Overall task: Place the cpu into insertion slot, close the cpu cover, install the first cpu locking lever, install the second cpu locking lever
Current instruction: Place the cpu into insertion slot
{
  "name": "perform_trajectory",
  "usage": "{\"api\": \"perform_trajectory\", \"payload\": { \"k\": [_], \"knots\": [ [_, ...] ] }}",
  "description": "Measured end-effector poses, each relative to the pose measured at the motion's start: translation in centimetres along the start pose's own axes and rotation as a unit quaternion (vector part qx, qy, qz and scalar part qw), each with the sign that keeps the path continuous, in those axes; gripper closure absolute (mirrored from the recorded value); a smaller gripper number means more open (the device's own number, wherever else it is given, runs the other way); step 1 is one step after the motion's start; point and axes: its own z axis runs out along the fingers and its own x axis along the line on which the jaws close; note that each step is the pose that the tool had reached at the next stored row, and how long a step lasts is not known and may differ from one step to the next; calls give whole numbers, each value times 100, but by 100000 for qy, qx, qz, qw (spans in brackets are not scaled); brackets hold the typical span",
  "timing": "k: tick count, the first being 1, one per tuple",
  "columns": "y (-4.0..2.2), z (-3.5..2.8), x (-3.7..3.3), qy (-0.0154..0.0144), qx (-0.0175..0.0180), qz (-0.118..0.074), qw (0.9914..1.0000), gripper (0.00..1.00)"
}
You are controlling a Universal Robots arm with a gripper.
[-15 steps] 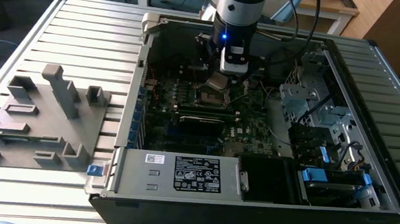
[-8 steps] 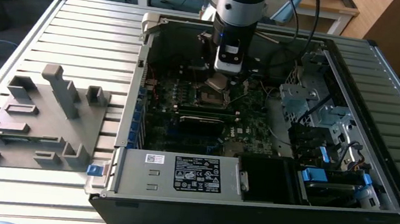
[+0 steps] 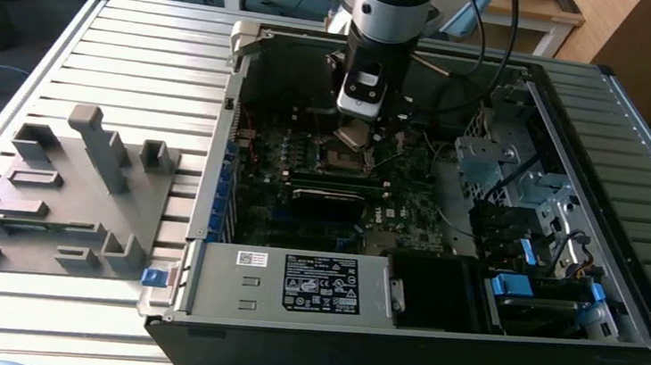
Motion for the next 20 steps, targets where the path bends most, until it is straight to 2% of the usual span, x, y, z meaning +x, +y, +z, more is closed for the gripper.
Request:
{"api": "perform_trajectory", "payload": {
  "k": [6, 9, 11, 14, 16, 20],
  "knots": [
    [0, 0, 0, -29, 2, 244, 100000, 46],
    [0, 2, 1, -221, -21, 2724, 99963, 46],
    [0, 3, 0, -371, -33, 4597, 99894, 46],
    [0, 5, 0, -587, -53, 7279, 99733, 46],
    [0, 6, 0, -729, -68, 9062, 99586, 46],
    [0, 9, 0, -1020, -100, 12714, 99183, 46]
  ]
}}
